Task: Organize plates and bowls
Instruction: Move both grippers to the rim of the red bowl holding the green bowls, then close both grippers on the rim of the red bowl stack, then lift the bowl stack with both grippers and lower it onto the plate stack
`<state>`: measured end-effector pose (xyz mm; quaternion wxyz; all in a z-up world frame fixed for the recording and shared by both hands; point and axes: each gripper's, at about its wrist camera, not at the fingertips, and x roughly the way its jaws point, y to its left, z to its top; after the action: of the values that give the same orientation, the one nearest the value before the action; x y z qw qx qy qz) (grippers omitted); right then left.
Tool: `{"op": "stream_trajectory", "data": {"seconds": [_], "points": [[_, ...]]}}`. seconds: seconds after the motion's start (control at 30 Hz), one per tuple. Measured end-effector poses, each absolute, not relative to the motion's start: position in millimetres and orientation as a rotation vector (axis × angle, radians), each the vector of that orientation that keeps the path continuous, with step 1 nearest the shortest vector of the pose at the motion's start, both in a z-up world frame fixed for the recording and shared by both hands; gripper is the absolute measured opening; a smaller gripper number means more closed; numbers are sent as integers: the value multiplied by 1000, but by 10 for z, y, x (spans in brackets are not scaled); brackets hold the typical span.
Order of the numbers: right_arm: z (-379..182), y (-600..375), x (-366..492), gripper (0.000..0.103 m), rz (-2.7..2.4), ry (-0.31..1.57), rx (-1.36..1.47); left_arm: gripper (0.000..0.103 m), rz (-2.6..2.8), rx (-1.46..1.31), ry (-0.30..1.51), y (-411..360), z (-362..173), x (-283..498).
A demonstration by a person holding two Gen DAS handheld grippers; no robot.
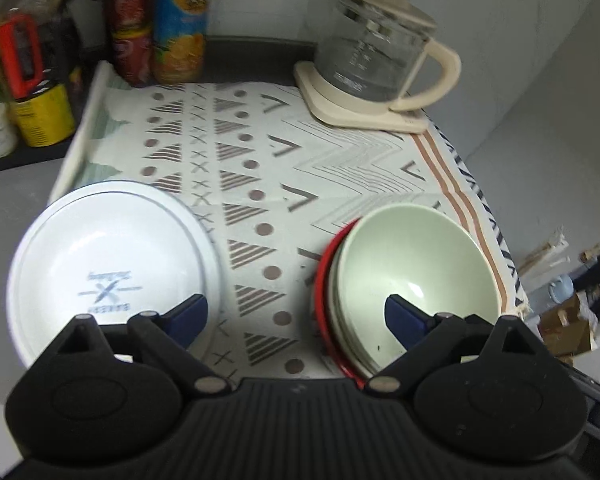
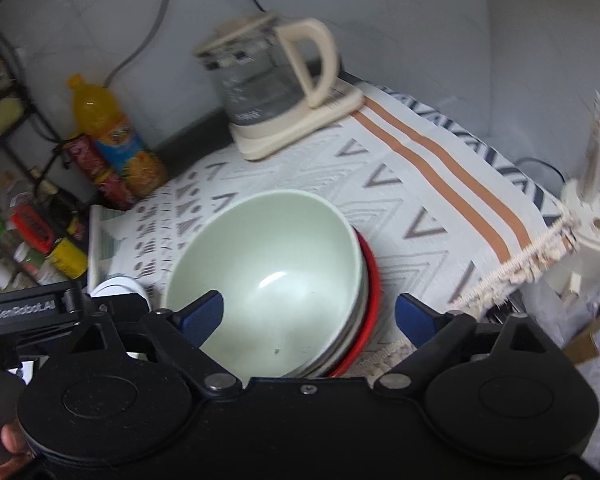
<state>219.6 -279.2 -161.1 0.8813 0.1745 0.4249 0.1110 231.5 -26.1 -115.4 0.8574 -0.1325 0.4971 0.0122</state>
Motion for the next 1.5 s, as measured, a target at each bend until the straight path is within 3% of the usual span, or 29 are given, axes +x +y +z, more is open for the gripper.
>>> {"op": "stream_trajectory", "data": {"seconds": [0.13,0.37,0.5,0.77,0.9,1.03,1.5], "points": [[-1718,-2798,2283,82,177,927,388,91,-12,-257,1065,-303,-1252,2476],[-1828,-2716,2386,71,146,976,401,67,-70,-249,1121,-317,-1460,2739],[-1923,-2684,2446,59,125,1015,412,53,-81,-245,1164,-331,-1601,2819],[-2136,-2671,2502,39,67,1093,426,43,-118,-263,1235,-373,-1829,2884],[-2180,-2681,2498,37,72,1105,449,28,-145,-298,1246,-384,-1883,2904],[-2176,-2762,2500,29,70,1102,505,27,-142,-273,1244,-424,-1867,2895],[-1875,-2576,2555,28,175,1033,438,27,-63,-335,1159,-145,-1572,2735]]}}
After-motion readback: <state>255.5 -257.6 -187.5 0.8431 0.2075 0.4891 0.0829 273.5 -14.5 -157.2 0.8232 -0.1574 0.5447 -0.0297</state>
